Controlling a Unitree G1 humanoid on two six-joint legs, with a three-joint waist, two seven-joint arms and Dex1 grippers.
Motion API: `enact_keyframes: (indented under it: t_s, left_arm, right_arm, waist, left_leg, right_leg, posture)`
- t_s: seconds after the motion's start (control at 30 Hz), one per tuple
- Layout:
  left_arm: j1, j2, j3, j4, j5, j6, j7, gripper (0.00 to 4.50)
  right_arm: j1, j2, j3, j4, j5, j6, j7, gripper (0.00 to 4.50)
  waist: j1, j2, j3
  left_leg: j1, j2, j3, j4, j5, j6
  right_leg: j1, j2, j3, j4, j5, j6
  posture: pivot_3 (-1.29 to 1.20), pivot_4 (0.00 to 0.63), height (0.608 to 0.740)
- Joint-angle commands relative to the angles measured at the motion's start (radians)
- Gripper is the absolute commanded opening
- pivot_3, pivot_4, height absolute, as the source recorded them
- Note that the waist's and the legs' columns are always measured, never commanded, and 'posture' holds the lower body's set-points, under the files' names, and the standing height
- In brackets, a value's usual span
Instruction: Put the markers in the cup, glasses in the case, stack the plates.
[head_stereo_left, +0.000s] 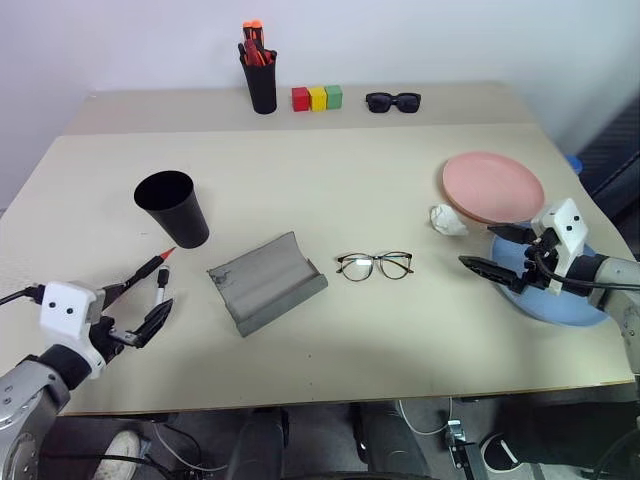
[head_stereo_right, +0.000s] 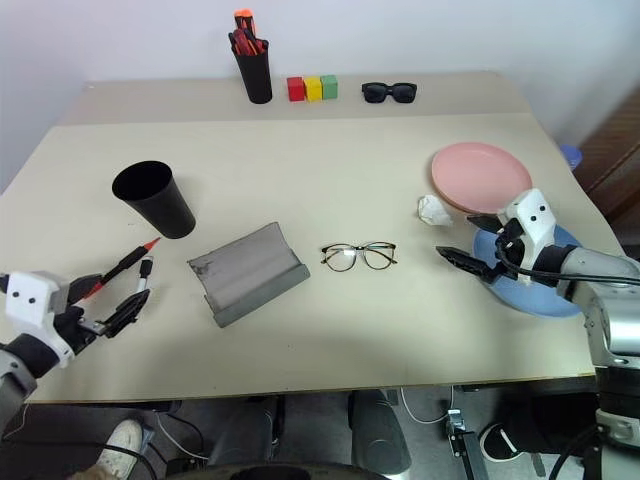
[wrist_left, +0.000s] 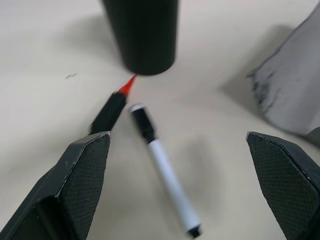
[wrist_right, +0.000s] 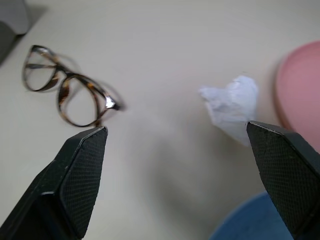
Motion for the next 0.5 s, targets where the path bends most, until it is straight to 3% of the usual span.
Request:
enact_keyframes:
  t_s: [0.03, 0.5]
  left_arm:
    - [0.004, 0.01, 0.033, -0.014, -0.005, -0.015, -0.006, 4.47]
    - [-0.063, 0.042, -0.023, 0.022, 0.026, 0.07, 0.046, 4.47]
  right_arm:
    - [-0.021, -0.004, -0.003, -0.042, 0.012, 0.001, -0.014, 4.5]
    - [-0.11, 0.131, 0.135, -0.243, 0.075, 0.075, -0.09, 4.5]
  waist:
    - [0.0, 0.0, 0.0]
    - [0.0, 0.0, 0.0]
  left_leg:
    - [0.0, 0.0, 0.0, 0.0, 0.0, 0.0]
    - [0.0, 0.0, 0.0, -0.001, 0.0, 0.0]
  right_leg:
    - [0.0, 0.0, 0.0, 0.0, 0.0, 0.0]
    - [0.0, 0.001, 0.0, -0.001, 0.001, -0.001]
  posture:
    - [0.0, 0.15, 0.74]
    - [0.0, 0.15, 0.74]
